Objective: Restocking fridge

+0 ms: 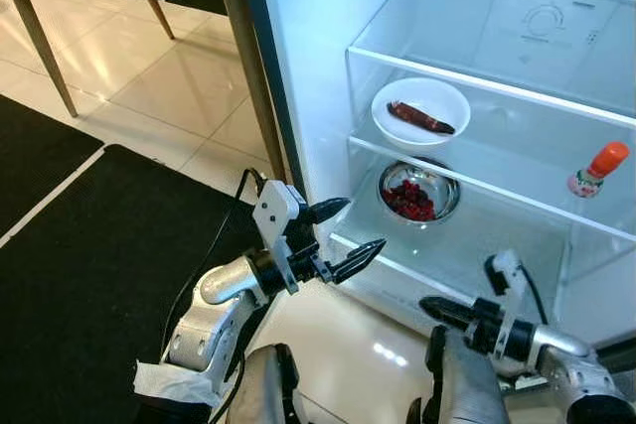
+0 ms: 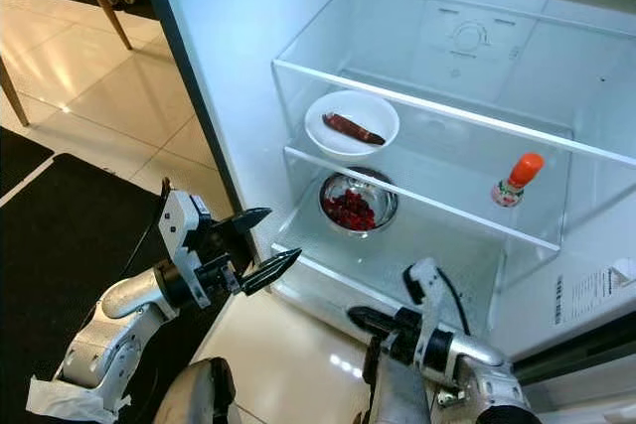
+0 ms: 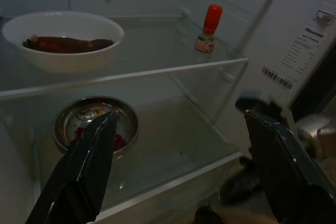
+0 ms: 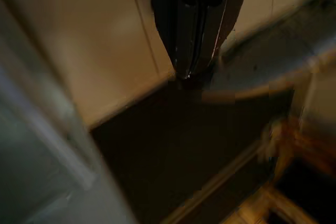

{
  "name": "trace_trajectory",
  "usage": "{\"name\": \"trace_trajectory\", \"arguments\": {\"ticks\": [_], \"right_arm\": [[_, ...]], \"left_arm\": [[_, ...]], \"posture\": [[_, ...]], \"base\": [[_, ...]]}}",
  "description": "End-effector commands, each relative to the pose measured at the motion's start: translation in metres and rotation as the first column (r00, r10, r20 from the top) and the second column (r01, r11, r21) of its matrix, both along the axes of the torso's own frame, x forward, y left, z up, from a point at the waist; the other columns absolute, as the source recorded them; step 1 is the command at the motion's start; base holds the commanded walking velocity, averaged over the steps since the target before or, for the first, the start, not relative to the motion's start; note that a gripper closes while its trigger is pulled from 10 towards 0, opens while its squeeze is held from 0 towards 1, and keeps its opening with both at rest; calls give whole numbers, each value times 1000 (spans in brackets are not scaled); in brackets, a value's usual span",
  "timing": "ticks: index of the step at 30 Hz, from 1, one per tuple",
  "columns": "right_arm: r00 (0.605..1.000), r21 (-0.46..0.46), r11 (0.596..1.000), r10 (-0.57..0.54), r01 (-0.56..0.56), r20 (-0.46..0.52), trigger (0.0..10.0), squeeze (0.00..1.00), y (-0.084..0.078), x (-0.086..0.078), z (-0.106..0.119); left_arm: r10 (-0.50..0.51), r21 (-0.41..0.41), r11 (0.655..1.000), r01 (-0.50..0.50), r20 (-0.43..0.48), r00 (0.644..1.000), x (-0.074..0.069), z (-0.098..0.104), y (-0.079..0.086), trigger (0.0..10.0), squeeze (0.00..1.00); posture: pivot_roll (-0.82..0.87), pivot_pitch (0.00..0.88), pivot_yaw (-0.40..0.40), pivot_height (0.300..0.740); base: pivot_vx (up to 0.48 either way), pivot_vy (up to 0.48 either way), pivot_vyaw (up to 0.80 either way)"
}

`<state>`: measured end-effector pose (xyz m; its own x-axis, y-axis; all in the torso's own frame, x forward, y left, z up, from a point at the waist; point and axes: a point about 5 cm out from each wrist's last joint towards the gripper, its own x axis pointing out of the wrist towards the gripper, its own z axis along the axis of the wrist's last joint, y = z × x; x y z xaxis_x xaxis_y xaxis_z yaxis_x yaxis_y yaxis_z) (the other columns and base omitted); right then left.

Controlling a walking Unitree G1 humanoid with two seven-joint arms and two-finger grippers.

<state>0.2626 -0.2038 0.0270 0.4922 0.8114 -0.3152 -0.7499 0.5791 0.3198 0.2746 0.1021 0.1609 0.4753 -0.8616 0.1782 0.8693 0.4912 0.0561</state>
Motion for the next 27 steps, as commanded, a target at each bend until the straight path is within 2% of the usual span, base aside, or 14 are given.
{"name": "trace_trajectory", "arguments": {"ticks": [1,3,4,7,10,11,13,14,15,17,18,20,24,27], "right_arm": [[998,-66,997,26,-30,-65,10000,0,5,-13,-17],[996,-144,989,18,-31,-88,10000,0,11,-18,-27],[996,-144,989,18,-31,-88,10000,0,11,-18,-27],[991,-280,956,-114,89,-71,10000,0,19,-16,-43],[969,-335,920,-240,205,-66,10000,0,21,-16,-53],[969,-335,920,-240,205,-66,10000,0,21,-16,-53],[950,-347,901,-303,260,-76,10000,0,24,-18,-58],[950,-347,901,-303,260,-76,10000,0,24,-18,-58],[946,-327,905,-314,271,-85,10000,0,29,-19,-60],[946,-315,910,-311,270,-87,10000,0,32,-19,-60],[945,-277,921,-313,276,-99,10000,0,40,-18,-60],[944,-268,923,-314,277,-102,10000,0,42,-18,-60],[944,-194,941,-303,276,-131,10000,0,55,-17,-59],[950,-163,953,-278,254,-144,10000,0,61,-18,-59]], "left_arm": [[-5,-7,1000,5,-20,1000,-1,-6,-1,10000,0],[-7,-6,1000,7,-21,1000,0,-7,-1,10000,0],[-7,-6,1000,7,-21,1000,0,-7,-1,10000,0],[5,0,1000,-5,-35,999,2,-13,-1,10000,0],[48,10,999,-47,-79,996,4,-27,3,10000,0],[48,10,999,-47,-79,996,4,-27,3,10000,0],[89,32,996,-85,-154,984,3,-50,8,10000,0],[89,32,996,-85,-154,984,3,-50,8,10000,0],[113,50,993,-104,-230,967,-2,-72,12,10000,0],[120,54,992,-110,-259,958,-4,-80,13,10000,0],[157,95,987,-132,-338,928,-12,-105,17,10000,0],[166,105,985,-137,-359,918,-15,-112,19,10000,0],[261,167,965,-204,-499,826,-36,-155,30,10000,0],[309,187,951,-246,-542,781,-45,-169,36,10000,0]], "posture": [[-38,209,54,536],[-41,206,52,536],[-41,206,52,536],[-44,199,49,536],[-44,187,48,536],[-44,187,48,536],[-46,173,50,536],[-46,173,50,536],[-45,165,48,536],[-45,165,48,536],[-51,156,49,536],[-51,156,49,536],[-50,131,45,540],[-49,112,40,555]], "base": [[0,0,0],[0,0,0],[0,0,0],[0,0,0],[0,0,0],[0,0,0],[0,0,0],[0,0,0],[0,0,0],[0,0,0],[0,0,0],[0,0,0],[0,0,0],[0,0,0]]}}
